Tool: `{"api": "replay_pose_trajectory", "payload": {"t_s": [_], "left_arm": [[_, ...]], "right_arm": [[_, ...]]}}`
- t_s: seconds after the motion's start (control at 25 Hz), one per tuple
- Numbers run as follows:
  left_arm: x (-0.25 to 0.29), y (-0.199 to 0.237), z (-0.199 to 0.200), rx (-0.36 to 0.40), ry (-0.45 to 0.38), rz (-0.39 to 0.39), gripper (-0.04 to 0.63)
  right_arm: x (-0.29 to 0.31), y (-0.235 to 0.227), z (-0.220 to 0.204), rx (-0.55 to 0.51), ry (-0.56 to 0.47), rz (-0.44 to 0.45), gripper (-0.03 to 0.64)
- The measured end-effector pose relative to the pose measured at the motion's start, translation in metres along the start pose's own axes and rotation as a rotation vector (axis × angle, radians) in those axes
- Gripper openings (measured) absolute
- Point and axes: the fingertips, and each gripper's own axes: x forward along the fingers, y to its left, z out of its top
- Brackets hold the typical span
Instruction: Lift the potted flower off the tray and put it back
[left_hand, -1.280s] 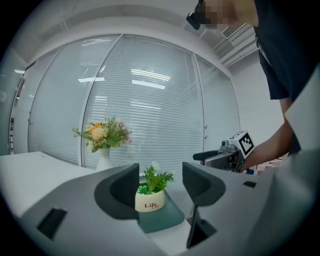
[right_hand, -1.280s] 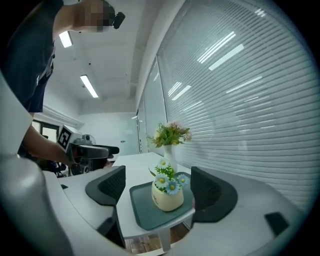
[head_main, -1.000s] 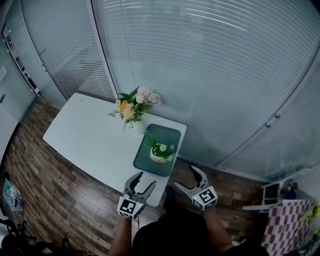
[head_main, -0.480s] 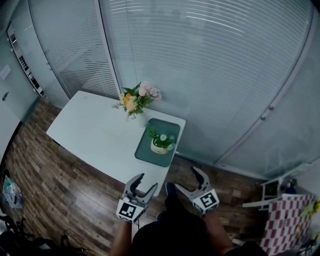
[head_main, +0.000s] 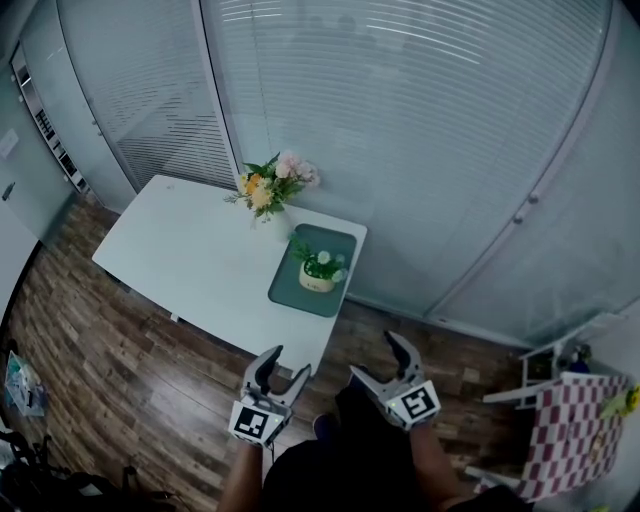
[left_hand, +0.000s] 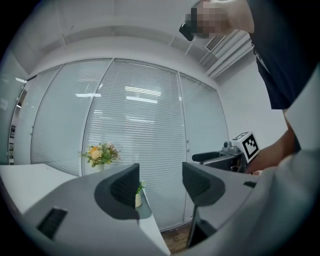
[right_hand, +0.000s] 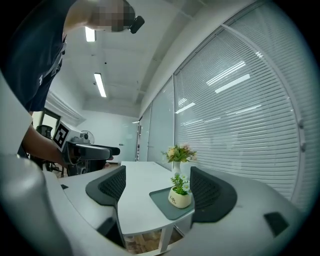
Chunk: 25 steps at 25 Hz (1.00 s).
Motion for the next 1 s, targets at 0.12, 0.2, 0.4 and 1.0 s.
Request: {"api": "replay_pose_trajectory", "payload": {"t_s": [0.12,0.2,0.4,1.0], "left_arm": [[0.000,-0.004,0.001,0.010,0.007,0.003,0.268],[0.001,-0.007,0.004,0.019,0.007,-0.007,0.268],[0.006,-0.015,0.016,0.054,-0.002,-0.012,0.257],[0.005,-0.023,0.047,0.097,-0.068,0.087,0.006]], "right_arm": [[-0.005,0.000,0.003,-0.008,-0.010,-0.004,0.383],[-0.007,0.000,0.005,-0.013,-0.018,-0.002,0.383],[-0.007,-0.005,0.012,-0.021,-0.023,0.009,0.383],[-0.022,-0.021,0.033,-0.033,-0.019,0.006,0.005]]}}
